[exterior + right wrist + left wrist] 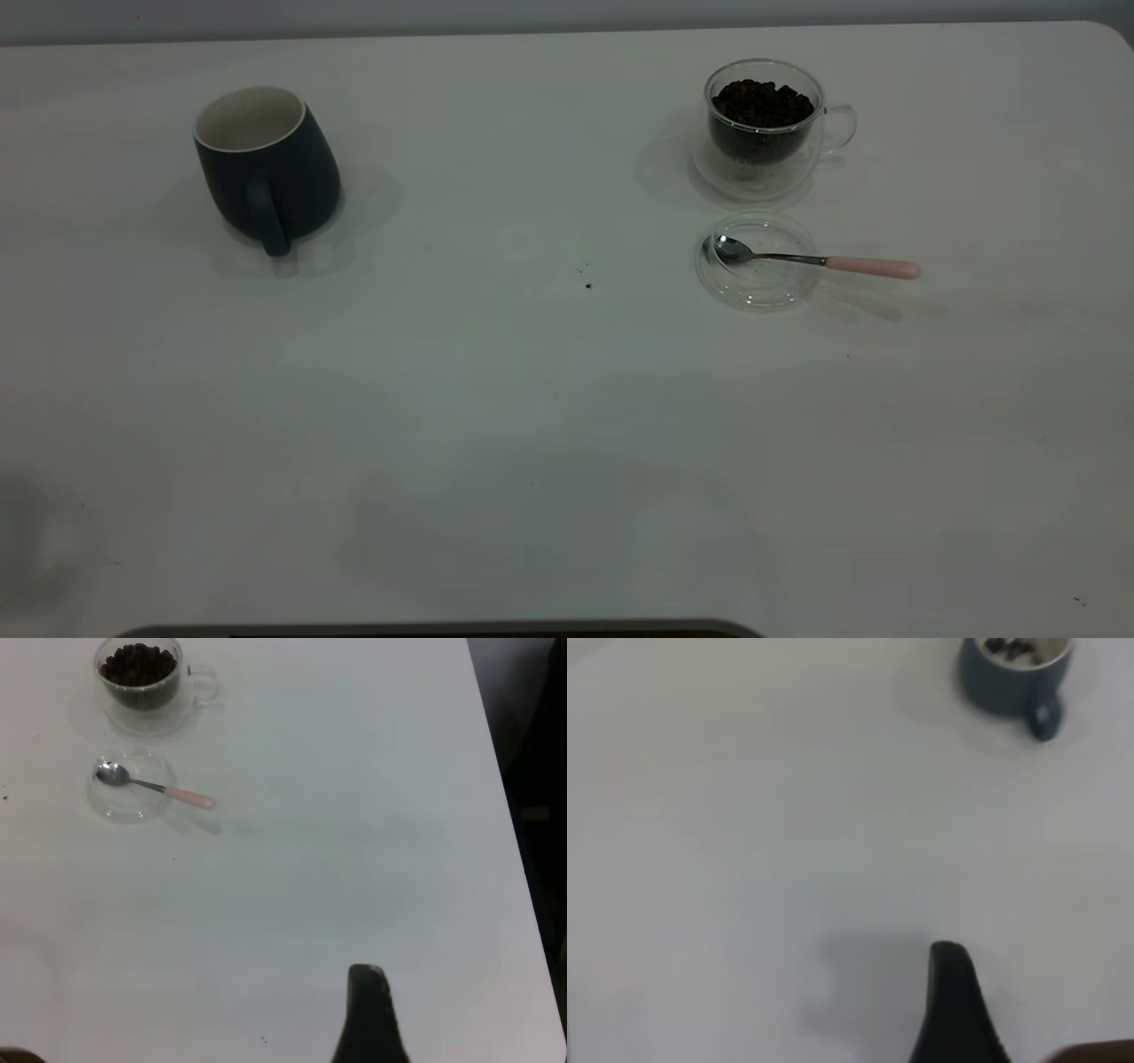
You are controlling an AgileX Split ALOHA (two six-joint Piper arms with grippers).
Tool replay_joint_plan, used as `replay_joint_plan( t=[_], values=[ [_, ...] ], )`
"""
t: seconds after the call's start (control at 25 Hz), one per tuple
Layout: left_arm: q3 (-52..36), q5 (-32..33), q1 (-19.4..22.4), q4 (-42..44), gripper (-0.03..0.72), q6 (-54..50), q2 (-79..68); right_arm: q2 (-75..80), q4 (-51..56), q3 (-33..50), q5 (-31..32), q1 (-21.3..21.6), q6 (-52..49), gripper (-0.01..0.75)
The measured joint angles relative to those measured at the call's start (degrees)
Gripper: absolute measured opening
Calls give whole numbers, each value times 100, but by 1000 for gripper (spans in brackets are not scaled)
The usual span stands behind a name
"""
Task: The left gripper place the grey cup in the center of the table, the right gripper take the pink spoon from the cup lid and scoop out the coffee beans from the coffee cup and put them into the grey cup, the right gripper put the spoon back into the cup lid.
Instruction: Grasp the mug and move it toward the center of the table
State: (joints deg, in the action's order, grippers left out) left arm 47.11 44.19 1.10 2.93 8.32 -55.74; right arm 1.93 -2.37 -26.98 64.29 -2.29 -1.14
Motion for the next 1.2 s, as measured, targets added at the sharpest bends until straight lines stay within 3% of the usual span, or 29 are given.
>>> replay_joint_plan(
  t=[0.36, 0.76, 0.88, 1.2],
  values=[
    [2293, -527, 0, 227, 565, 1874, -3983, 0, 0, 0, 0, 0, 0, 591],
    [5437, -70, -427, 252, 565, 3896, -7389, 0, 0, 0, 5, 0, 0, 591],
    [5909, -76, -467, 252, 565, 4092, -7807, 0, 0, 0, 5, 0, 0, 591],
    [5951, 299, -467, 422, 565, 5725, -8016, 0, 0, 0, 5, 0, 0, 591]
  ],
)
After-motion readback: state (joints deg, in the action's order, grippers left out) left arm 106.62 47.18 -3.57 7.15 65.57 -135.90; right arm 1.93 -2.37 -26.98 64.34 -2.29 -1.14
